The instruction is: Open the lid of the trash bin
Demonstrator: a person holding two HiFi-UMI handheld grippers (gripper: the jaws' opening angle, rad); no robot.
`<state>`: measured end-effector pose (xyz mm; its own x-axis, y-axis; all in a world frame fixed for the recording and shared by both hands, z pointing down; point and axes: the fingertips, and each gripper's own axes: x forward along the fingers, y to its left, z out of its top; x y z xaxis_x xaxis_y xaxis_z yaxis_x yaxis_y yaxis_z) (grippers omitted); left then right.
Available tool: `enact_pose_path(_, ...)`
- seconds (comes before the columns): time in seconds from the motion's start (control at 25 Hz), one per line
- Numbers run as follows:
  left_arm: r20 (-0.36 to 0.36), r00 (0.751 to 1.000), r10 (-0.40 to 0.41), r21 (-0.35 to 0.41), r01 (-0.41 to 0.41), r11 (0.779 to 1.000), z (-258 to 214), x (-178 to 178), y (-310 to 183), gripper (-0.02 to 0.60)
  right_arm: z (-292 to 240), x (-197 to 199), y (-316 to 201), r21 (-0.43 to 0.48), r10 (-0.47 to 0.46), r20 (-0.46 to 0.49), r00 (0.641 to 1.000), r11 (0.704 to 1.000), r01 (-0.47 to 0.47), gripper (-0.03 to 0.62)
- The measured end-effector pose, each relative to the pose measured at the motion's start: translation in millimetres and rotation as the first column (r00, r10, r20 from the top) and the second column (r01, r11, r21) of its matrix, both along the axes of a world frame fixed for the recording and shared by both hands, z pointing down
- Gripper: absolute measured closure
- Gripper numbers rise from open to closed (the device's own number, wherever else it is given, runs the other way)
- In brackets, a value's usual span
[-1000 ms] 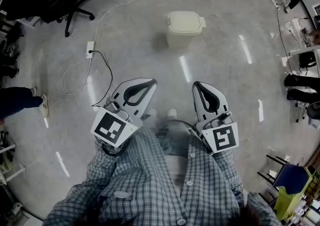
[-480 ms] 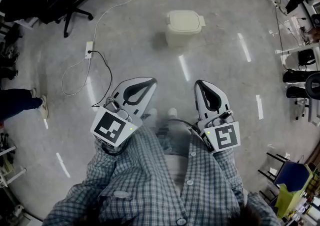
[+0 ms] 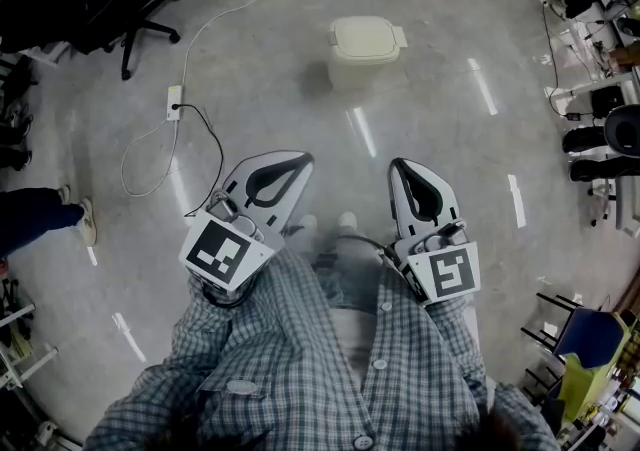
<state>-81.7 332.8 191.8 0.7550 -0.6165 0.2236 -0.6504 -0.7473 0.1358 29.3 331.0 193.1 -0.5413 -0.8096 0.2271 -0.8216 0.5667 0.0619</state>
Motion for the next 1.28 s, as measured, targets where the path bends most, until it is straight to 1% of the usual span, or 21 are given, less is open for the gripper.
enact_pose_path(0.12, -0.004, 1.000, 0.012, -0.001, -0.012, 1.000, 0.7, -4.1, 0.4, 0.575, 1.0, -4.4, 2.9, 0.002, 0.013, -0.004, 1.000, 1.000, -0.013, 0.574)
enact_pose_path(0.28, -0.010, 0.999, 0.035, 0.004, -0.035, 0.999, 2.4, -9.1, 3.6, 0.575, 1.1, -10.1, 8.3, -0.003, 0.052, 0.010, 0.999, 0.999, -0.052, 0.574)
enact_pose_path(0.44, -0.009, 0.999, 0.052, 0.012, -0.051, 0.999, 1.8, -10.8, 5.2, 0.575, 3.4, -8.7, 11.6, -0.012, 0.076, 0.003, 0.997, 0.997, -0.076, 0.574)
enact_pose_path(0.68, -0.018, 0.997, 0.069, 0.023, -0.068, 0.997, -2.2, -14.9, 11.3, 0.575, -0.1, -12.8, 15.5, 0.014, 0.078, -0.013, 0.997, 0.997, -0.078, 0.574)
enact_pose_path(0.88, -0.016, 0.996, 0.088, 0.042, -0.087, 0.995, -4.6, -16.8, 14.0, 0.575, -1.3, -21.2, 17.5, 0.013, 0.079, -0.009, 0.997, 0.997, -0.079, 0.574)
enact_pose_path(1.12, -0.031, 0.997, 0.071, 0.021, -0.070, 0.997, -1.8, -27.0, 16.2, 0.575, 1.3, -29.9, 17.5, 0.004, 0.068, -0.018, 0.998, 0.998, -0.068, 0.574)
enact_pose_path(1.28, -0.022, 0.998, 0.064, 0.017, -0.063, 0.998, 3.3, -25.6, 15.5, 0.575, 8.2, -24.0, 17.7, -0.007, 0.068, -0.023, 0.997, 0.998, -0.068, 0.574)
